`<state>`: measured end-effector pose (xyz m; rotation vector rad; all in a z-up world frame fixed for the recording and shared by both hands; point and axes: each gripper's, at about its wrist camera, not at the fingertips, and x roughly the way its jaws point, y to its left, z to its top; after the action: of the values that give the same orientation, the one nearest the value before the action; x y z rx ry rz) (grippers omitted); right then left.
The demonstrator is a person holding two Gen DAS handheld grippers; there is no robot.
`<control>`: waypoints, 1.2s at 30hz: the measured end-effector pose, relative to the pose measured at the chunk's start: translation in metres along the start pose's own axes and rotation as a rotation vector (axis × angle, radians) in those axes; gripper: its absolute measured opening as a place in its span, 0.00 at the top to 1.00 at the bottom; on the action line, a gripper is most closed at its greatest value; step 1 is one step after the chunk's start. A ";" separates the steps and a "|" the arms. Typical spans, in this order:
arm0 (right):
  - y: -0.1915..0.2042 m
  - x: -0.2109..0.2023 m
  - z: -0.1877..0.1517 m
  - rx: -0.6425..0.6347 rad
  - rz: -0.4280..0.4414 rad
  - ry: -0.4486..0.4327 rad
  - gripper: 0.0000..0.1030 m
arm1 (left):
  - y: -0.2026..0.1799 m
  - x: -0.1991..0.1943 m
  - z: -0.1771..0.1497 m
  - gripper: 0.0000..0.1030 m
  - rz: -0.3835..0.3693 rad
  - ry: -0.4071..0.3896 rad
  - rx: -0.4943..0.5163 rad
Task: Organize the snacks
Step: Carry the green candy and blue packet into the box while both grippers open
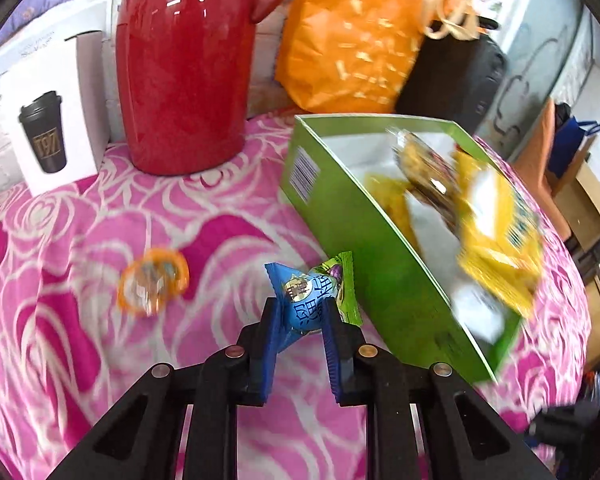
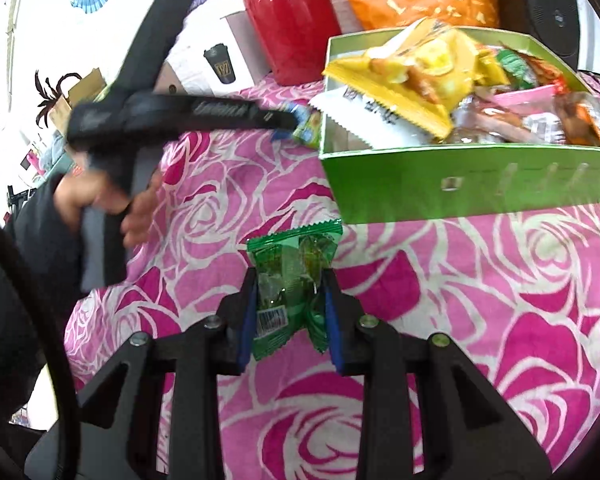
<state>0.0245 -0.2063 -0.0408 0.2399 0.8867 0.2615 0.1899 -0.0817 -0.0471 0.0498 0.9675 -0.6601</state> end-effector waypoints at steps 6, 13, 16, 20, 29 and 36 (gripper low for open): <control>-0.007 -0.028 -0.001 0.011 -0.007 -0.077 0.69 | -0.016 -0.045 -0.020 0.81 -0.004 -0.057 0.012; -0.036 -0.063 0.018 0.036 -0.070 -0.211 0.69 | -0.043 -0.096 0.001 0.82 -0.035 -0.178 0.038; -0.057 -0.075 0.032 0.070 -0.109 -0.272 0.69 | -0.062 -0.097 0.019 0.82 -0.052 -0.210 0.067; -0.088 -0.087 0.052 0.117 -0.162 -0.339 0.69 | -0.084 -0.086 0.040 0.82 -0.085 -0.220 0.080; -0.133 -0.070 0.090 0.138 -0.222 -0.375 0.68 | -0.112 -0.046 0.077 0.81 -0.110 -0.198 0.105; -0.133 -0.051 0.088 0.006 -0.252 -0.355 0.01 | -0.109 -0.029 0.076 0.03 0.018 -0.221 0.050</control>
<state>0.0797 -0.3569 0.0086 0.1709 0.5581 -0.0202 0.1767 -0.1798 0.0463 0.0289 0.7372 -0.6590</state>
